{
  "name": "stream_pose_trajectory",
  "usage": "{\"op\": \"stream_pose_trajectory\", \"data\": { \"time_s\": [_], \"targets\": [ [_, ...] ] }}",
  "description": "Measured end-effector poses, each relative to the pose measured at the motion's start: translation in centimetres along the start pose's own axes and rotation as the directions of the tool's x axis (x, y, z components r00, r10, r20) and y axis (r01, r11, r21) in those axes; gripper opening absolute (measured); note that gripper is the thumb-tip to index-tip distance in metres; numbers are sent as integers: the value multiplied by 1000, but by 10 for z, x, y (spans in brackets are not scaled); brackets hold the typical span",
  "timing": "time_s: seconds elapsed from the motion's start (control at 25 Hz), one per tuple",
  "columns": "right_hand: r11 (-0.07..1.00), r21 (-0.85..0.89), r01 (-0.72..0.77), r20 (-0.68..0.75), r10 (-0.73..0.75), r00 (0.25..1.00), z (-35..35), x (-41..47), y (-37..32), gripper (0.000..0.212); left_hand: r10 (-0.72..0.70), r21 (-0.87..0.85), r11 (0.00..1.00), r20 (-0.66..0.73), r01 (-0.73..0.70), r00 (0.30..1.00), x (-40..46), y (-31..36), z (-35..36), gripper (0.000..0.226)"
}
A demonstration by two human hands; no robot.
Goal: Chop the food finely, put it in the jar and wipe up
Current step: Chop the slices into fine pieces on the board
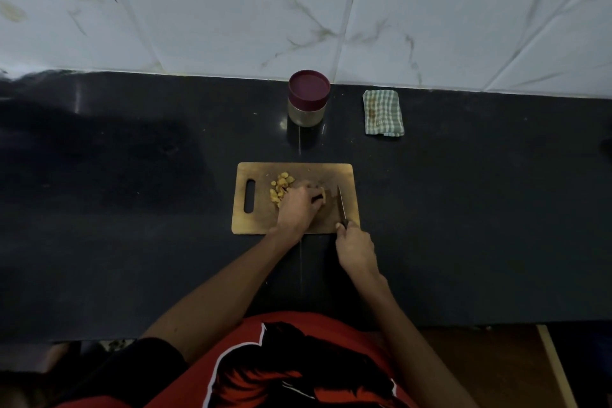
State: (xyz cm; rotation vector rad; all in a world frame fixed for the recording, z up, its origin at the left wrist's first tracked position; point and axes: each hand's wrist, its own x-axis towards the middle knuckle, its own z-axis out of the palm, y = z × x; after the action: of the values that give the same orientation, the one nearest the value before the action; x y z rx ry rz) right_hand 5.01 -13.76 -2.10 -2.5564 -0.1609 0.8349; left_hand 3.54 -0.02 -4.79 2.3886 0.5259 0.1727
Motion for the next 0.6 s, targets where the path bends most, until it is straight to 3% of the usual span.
{"op": "stream_pose_trajectory", "data": {
  "time_s": [0.36,0.6],
  "targets": [
    [990,130,-60,55,53,997,-6,7,1,39,-9,-10,1000,14,9,1000,1,-1,1,22],
    [999,47,-9,34,7,999,-7,8,-3,37,-30,-19,999,2,30,1000,1,-1,2,26]
  ]
}}
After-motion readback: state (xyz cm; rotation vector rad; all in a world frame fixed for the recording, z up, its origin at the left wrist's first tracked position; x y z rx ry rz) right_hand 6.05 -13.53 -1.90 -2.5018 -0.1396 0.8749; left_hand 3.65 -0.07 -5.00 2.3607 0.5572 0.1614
